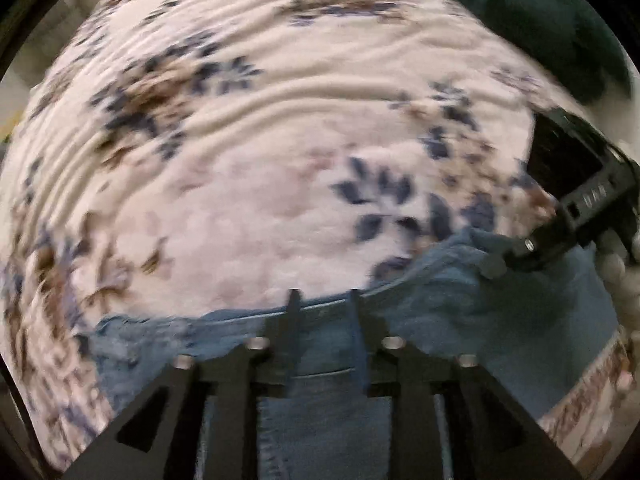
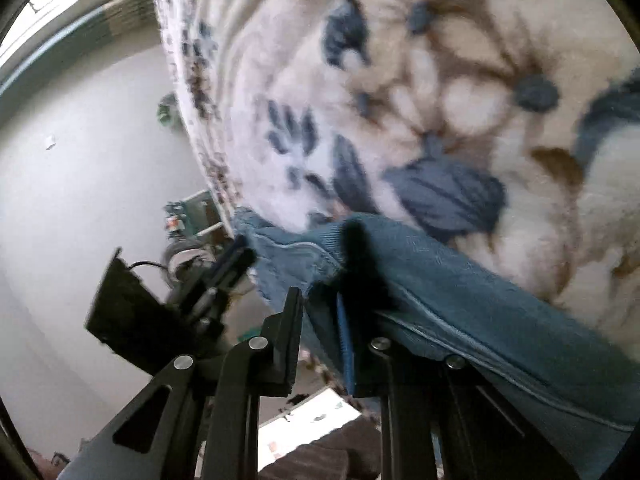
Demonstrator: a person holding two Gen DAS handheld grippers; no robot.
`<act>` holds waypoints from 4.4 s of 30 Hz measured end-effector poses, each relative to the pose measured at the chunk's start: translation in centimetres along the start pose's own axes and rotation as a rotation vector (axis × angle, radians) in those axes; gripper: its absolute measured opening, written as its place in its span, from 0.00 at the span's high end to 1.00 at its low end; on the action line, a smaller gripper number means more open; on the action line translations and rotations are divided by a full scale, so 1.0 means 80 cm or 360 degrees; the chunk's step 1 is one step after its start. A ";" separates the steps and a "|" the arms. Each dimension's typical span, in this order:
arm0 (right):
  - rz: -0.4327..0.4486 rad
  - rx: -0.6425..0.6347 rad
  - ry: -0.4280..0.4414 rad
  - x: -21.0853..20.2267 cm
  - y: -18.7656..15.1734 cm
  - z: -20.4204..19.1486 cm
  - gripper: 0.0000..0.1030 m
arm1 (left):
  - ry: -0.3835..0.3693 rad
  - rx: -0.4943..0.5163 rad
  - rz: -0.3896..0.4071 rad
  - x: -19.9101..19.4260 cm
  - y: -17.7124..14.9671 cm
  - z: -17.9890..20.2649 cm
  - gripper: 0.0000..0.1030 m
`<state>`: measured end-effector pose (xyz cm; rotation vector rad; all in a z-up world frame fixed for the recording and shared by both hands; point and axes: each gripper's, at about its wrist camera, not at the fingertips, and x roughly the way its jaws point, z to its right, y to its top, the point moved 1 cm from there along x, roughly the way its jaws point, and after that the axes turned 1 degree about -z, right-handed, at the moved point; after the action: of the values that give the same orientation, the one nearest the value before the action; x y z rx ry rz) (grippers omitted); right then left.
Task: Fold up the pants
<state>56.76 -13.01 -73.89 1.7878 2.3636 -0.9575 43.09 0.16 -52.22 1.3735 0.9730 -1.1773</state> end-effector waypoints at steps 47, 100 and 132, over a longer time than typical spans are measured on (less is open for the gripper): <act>0.0074 -0.0695 -0.1562 -0.045 -0.064 -0.040 0.96 | 0.0279 0.0193 -0.0041 0.072 0.039 0.094 0.17; 0.2238 0.0604 0.0479 -0.432 -0.526 0.499 0.43 | -0.0050 0.0109 -0.0374 0.126 -0.074 0.403 0.00; 0.2156 0.0752 0.0423 -0.449 -0.423 0.485 0.96 | 0.0035 0.0045 -0.0215 0.102 -0.058 0.383 0.00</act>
<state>26.38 -67.84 -76.64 2.9758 0.4625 -0.9990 35.83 -29.86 -60.62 1.3628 1.0825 -1.2827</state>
